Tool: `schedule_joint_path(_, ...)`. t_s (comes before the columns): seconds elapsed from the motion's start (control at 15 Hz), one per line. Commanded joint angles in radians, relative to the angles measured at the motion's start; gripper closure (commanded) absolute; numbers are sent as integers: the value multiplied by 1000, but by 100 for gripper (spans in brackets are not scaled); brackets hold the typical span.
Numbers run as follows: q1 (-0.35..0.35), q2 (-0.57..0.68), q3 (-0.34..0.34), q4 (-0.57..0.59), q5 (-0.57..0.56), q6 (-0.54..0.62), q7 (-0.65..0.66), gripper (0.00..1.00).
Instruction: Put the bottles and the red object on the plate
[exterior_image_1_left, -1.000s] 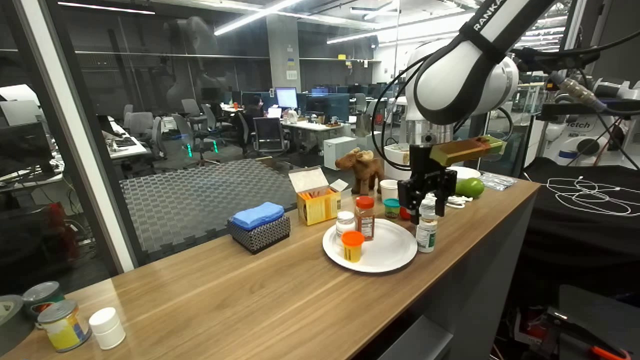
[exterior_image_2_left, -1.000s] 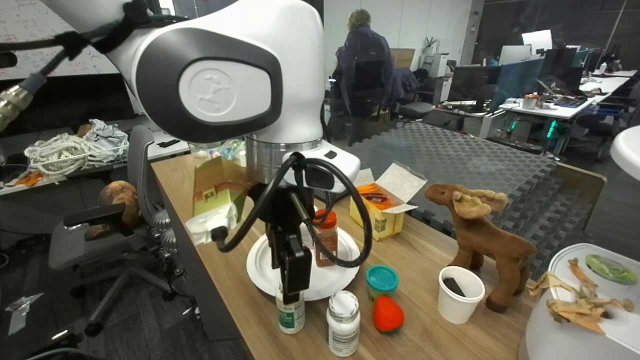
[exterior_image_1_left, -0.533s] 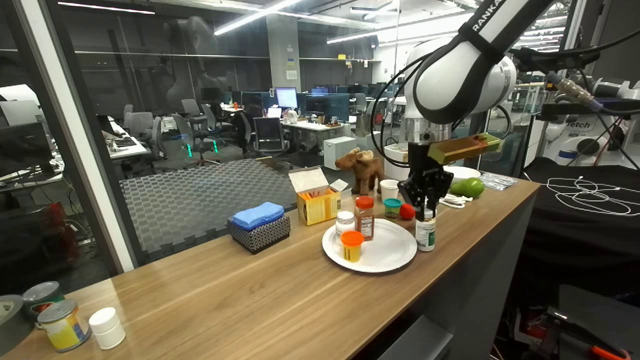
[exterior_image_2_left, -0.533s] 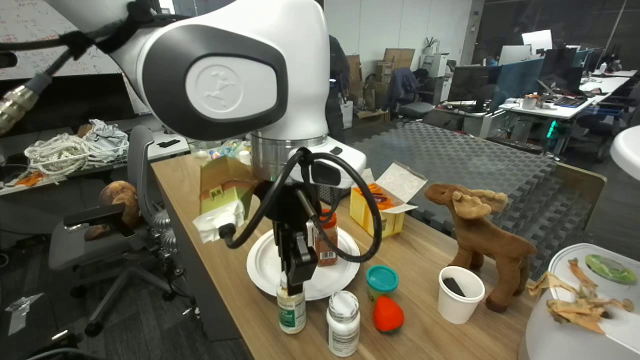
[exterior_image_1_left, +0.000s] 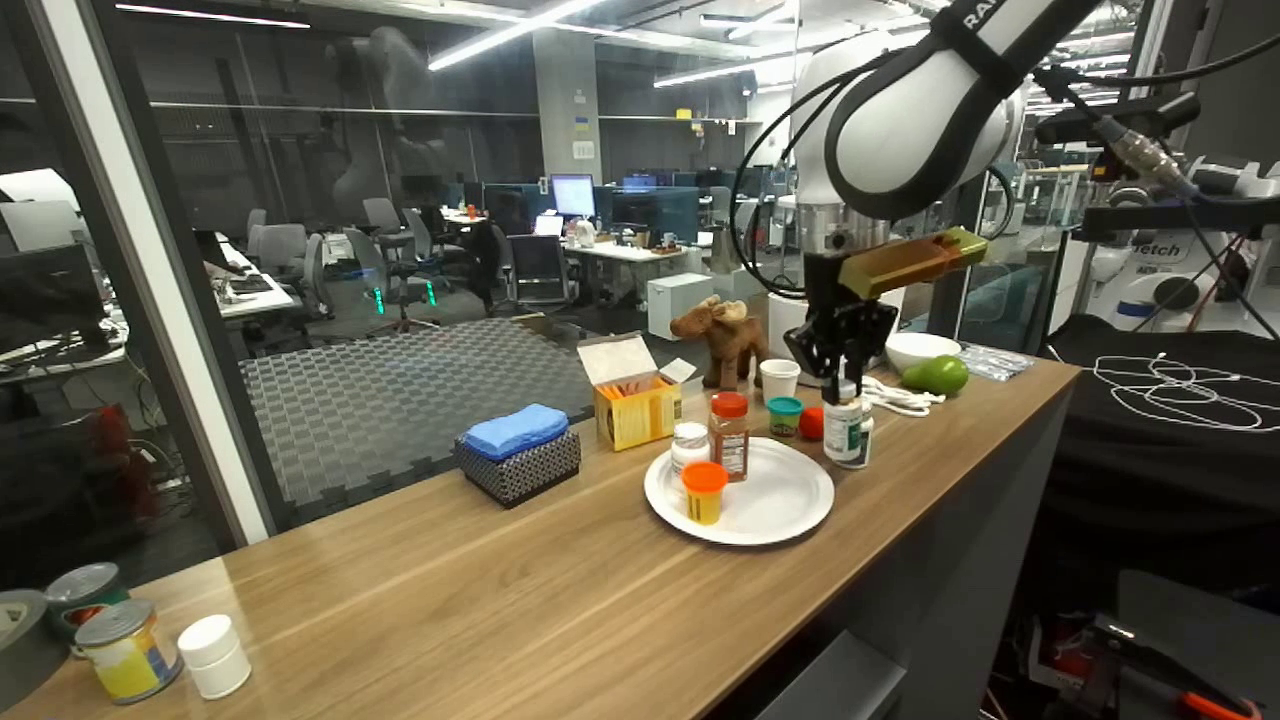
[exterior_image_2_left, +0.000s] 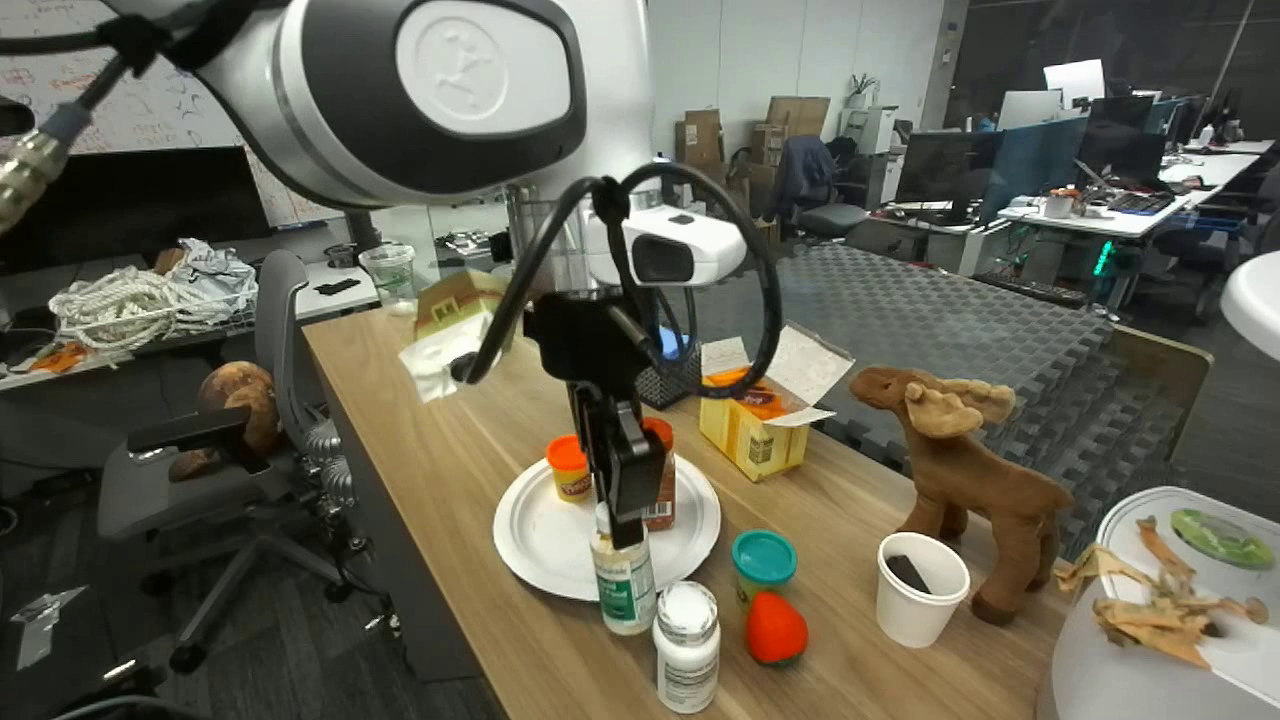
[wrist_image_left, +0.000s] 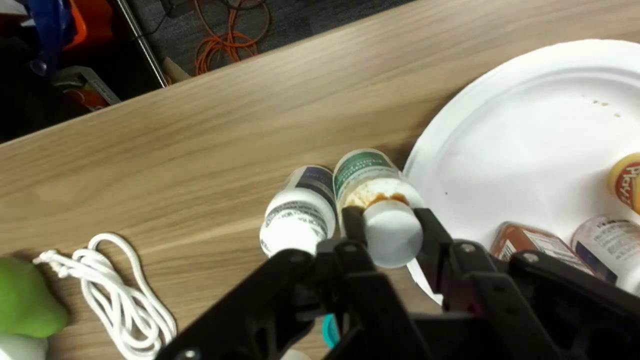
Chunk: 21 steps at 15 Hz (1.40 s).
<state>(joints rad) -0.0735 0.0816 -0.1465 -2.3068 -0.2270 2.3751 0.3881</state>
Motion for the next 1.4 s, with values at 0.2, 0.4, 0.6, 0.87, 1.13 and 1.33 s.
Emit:
schedule_joint_path(0.2,13,49,43,95,99,-15,-1,86)
schedule_joint_path(0.4,22,105,55,128,132,-14,-6,86)
schedule_joint_path(0.6,30,155,64,154,177,-13,-16,86)
schedule_joint_path(0.87,42,201,58,184,182,14,2,86)
schedule_joint_path(1.13,46,216,46,208,166,25,18,86)
schedule_joint_path(1.33,47,216,42,210,164,27,20,85)
